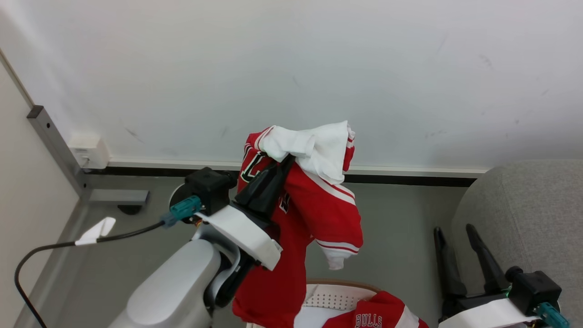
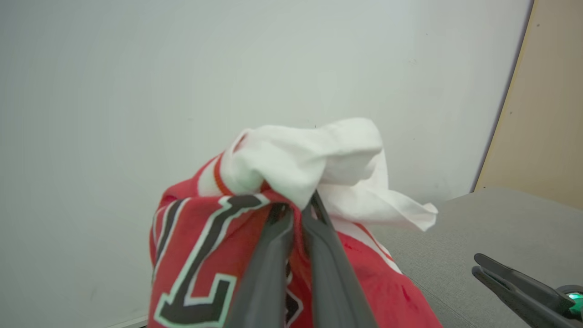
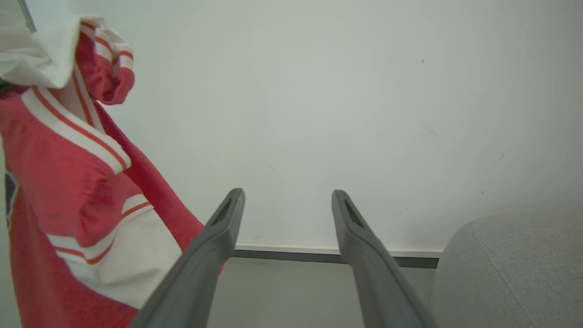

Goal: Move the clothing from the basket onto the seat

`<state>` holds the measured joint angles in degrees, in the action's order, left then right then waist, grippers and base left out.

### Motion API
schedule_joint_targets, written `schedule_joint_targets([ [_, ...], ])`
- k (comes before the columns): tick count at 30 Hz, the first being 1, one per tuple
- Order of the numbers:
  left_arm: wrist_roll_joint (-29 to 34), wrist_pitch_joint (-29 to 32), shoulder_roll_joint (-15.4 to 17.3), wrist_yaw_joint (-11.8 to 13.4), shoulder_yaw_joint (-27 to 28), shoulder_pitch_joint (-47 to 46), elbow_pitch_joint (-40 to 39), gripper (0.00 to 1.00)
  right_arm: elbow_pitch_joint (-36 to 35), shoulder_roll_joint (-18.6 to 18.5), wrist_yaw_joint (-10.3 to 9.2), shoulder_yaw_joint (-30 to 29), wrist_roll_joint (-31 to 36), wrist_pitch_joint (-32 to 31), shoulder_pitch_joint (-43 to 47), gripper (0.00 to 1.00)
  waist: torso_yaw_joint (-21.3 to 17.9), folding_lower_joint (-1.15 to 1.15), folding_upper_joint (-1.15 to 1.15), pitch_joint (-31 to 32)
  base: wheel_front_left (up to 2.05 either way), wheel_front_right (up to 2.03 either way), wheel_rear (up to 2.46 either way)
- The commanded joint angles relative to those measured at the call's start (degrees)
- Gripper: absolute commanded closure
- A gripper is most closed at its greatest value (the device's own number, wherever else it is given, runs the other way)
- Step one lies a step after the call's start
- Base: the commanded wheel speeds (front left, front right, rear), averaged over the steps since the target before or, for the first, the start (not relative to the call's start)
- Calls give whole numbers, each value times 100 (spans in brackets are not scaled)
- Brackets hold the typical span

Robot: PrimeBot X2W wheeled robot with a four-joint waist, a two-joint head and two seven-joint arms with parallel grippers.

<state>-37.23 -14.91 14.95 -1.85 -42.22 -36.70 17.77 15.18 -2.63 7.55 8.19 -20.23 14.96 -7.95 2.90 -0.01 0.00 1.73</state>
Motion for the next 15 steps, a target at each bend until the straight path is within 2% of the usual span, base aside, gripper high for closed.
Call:
schedule_joint_targets([
  [1, -15, 15, 37, 26, 17, 9, -43, 100, -3, -21, -12, 41, 13, 10, 35, 0, -17, 1, 0, -7, 0, 0, 0],
  [3, -33, 28, 52, 38, 4, 36, -53, 100, -29, -20, -12, 181, 21, 10, 11, 0, -35, 1, 0, -10, 0, 0, 0],
  [7, -72, 35, 43, 29, -20, 62, -41, 100, 29, -18, -12, 845, 106, 10, -72, 0, -53, 1, 0, -18, 0, 0, 0],
  [12, -85, 75, -34, -10, -115, 57, 39, 100, 352, -401, -13, 2101, -40, 11, -355, 0, -32, 1, 0, -8, 0, 0, 0],
  [15, -89, 78, -101, -36, -184, 49, 83, 100, 569, -503, -13, 2419, -182, 10, -560, 0, 41, 1, 0, 24, 0, 0, 0],
])
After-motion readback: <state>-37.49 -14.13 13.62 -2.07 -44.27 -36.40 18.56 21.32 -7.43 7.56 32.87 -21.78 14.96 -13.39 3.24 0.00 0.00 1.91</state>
